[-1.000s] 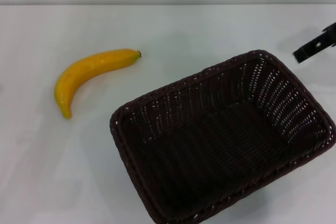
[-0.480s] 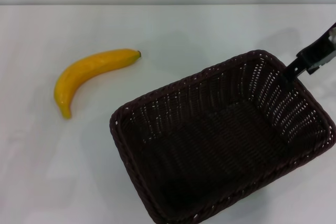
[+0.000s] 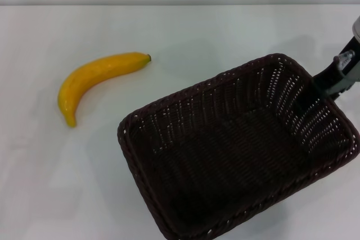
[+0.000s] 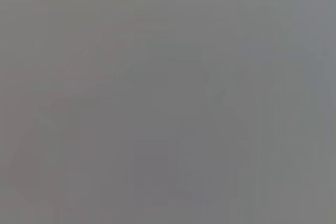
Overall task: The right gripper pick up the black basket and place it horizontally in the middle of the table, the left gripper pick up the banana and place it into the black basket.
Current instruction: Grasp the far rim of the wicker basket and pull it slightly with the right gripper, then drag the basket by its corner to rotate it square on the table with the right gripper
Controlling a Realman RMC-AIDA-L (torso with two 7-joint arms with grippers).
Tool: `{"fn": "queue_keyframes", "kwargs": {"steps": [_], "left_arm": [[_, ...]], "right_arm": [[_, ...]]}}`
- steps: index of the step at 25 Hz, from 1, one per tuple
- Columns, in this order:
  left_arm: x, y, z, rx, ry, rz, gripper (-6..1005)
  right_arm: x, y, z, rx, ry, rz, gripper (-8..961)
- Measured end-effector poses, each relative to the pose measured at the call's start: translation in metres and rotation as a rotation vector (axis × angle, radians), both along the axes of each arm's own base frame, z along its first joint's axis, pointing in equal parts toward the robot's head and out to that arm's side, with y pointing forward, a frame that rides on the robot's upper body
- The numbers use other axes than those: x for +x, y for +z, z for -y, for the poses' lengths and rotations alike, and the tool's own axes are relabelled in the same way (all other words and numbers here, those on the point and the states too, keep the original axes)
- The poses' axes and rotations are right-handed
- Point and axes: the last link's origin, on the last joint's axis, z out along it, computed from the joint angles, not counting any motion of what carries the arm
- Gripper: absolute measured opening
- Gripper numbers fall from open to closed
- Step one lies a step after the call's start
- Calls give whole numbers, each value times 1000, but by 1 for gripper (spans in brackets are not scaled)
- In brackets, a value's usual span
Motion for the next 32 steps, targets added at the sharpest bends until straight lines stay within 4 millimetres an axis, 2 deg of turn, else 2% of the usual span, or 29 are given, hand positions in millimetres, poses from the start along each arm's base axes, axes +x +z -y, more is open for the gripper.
{"fn": "queue_keyframes", "kwargs": {"steps": [6, 12, 17, 26, 31, 32], "left_arm": [[-1, 2, -1, 11, 8, 2, 880], [-6, 6, -1, 35, 38, 15, 880], [-6, 10, 0, 62, 43, 16, 880], [-6, 14, 0, 112, 82, -34, 880], [-9, 25, -2, 178, 109, -40, 880], [-10, 33, -3, 199, 111, -39, 880]], "right_arm": [[0, -4, 1, 8, -12, 38, 796], [-1, -11, 5, -23, -27, 35, 600], [-7, -12, 4, -14, -38, 5, 367], [-4, -10, 0, 68, -96, 31, 219], [-9, -13, 0, 145, -181, 11, 153], [-10, -14, 0, 153, -192, 8, 144]]}}
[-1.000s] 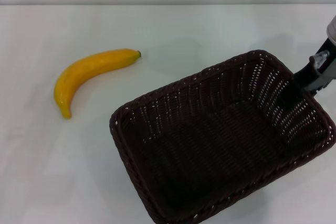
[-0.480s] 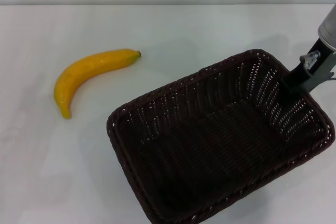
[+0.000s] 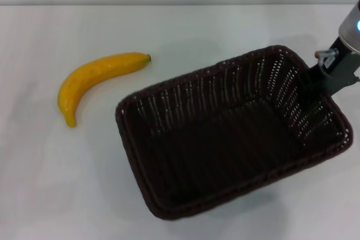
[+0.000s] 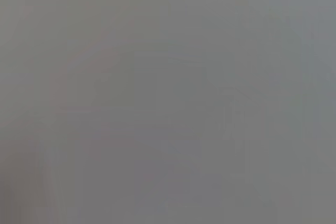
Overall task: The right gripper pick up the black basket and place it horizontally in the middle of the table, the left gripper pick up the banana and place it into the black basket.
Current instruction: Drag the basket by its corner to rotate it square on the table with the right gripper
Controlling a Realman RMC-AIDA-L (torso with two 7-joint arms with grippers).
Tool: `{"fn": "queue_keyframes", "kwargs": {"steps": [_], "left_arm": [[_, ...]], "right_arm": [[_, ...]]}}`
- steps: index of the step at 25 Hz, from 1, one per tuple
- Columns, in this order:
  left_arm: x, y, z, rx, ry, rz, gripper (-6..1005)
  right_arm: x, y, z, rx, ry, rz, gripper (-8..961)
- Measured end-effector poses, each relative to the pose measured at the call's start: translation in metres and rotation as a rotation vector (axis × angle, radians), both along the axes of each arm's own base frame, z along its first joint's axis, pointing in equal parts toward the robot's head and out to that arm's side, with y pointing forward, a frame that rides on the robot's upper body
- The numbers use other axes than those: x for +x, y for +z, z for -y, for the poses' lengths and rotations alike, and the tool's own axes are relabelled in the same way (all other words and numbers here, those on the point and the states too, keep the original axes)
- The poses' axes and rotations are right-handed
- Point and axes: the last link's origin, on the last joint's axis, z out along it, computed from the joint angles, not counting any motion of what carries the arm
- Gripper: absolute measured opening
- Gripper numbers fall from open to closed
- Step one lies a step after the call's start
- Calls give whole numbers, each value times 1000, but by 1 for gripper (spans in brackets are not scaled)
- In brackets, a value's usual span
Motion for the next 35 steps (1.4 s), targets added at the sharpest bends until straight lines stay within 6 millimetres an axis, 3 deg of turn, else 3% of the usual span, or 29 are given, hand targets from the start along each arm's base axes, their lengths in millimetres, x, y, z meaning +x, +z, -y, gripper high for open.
{"fn": "queue_keyframes", "kwargs": {"steps": [9, 16, 23, 31, 35], "left_arm": [[-8, 20, -11, 16, 34, 8, 880], [-8, 28, -23, -5, 36, 10, 880], [-8, 32, -28, -15, 40, 6, 880], [-8, 35, -30, -15, 42, 0, 880], [-6, 35, -32, -18, 36, -2, 880]], "right_arm": [[-17, 13, -8, 172, -147, -116, 127], [-7, 10, -4, 213, -218, -120, 126], [-2, 9, -3, 231, -181, -107, 125], [1, 19, -4, 210, -181, -127, 123], [-2, 28, -6, 196, -181, -153, 189]]}}
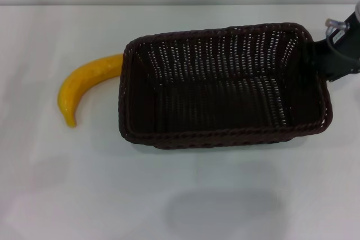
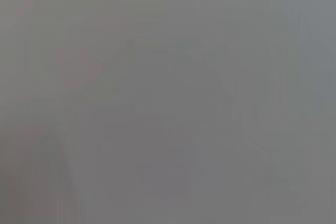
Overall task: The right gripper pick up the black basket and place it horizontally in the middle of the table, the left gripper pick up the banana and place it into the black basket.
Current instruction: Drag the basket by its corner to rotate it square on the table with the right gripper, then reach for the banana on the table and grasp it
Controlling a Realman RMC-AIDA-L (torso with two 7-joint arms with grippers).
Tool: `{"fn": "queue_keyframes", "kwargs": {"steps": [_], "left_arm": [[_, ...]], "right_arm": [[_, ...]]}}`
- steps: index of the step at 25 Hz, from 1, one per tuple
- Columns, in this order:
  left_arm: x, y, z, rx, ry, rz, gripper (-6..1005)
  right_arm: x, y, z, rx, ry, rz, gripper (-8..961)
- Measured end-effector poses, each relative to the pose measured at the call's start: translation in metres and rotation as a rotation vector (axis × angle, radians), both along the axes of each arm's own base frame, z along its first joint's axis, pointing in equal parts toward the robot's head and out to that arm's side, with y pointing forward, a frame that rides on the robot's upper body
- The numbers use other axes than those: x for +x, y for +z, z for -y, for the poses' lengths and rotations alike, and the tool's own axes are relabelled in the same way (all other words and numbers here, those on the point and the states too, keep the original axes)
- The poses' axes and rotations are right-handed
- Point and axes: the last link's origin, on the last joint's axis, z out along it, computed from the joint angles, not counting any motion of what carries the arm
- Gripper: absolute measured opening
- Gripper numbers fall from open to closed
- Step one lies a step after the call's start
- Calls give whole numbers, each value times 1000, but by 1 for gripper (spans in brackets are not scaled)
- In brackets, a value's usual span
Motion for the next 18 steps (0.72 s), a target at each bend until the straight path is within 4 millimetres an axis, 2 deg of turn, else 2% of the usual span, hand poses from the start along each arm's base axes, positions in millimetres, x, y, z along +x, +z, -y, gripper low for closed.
{"fn": "queue_keyframes", "kwargs": {"steps": [4, 10, 18], "left_arm": [[0, 0, -1, -2, 0, 1, 880], [0, -1, -2, -4, 1, 3, 880], [1, -4, -3, -21, 0, -6, 879]], "right_arm": [[-6, 2, -2, -21, 22, 14, 254], [-11, 5, 1, -44, 29, 34, 251], [-17, 26, -3, -24, 41, 62, 251]]}}
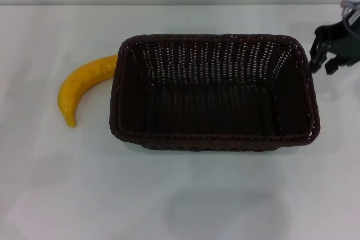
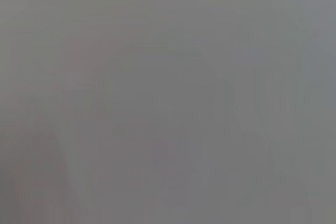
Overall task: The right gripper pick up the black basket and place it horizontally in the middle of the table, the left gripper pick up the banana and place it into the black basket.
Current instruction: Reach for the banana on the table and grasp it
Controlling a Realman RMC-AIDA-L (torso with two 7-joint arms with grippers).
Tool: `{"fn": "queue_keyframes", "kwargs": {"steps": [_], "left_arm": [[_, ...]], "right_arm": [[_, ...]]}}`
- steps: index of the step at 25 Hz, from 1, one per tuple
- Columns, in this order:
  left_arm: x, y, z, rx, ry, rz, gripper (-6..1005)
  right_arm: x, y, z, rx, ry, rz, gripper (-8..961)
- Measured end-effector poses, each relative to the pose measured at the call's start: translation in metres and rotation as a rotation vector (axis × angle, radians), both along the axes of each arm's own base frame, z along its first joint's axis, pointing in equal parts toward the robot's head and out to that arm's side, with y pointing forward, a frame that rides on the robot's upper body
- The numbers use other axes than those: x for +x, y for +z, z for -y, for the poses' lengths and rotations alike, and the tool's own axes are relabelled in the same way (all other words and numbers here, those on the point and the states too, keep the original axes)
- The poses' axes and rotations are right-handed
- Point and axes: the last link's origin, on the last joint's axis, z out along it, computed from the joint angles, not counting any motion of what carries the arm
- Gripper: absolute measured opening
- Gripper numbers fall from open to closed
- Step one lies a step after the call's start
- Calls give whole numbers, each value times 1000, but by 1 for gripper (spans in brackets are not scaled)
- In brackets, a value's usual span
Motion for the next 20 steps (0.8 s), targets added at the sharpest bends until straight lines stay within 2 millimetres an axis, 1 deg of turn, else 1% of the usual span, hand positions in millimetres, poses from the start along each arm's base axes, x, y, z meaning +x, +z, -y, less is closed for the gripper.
{"fn": "queue_keyframes", "kwargs": {"steps": [3, 5, 6, 8, 10, 11, 12, 13, 14, 15, 20], "left_arm": [[-1, -1, -1, -8, 6, 0, 879], [-3, -2, -2, -21, 14, 22, 879], [-3, -2, -2, -21, 14, 22, 879], [-5, 0, -12, -74, 15, 75, 879], [-5, 0, -14, -90, 13, 85, 879], [-3, 0, -19, -124, 2, 96, 879], [2, -1, -28, -202, -27, 107, 879], [5, -2, -32, -240, -37, 112, 879], [7, -3, -35, -268, -45, 114, 879], [9, -4, -38, -296, -51, 122, 879], [22, -9, -56, -482, -82, 184, 879]], "right_arm": [[-5, 10, -2, 37, 35, 4, 253], [-5, 17, -2, 75, 66, 11, 253], [-4, 21, -3, 102, 93, 14, 254], [-2, 28, -4, 152, 168, 13, 254], [1, 35, -5, 207, 258, 12, 254], [3, 38, -5, 236, 305, 15, 254], [6, 40, -5, 266, 355, 18, 255], [14, 46, -5, 334, 463, 38, 255], [14, 46, -5, 334, 463, 38, 255], [18, 48, -5, 368, 506, 51, 255], [49, 61, -2, 578, 708, 160, 256]]}}
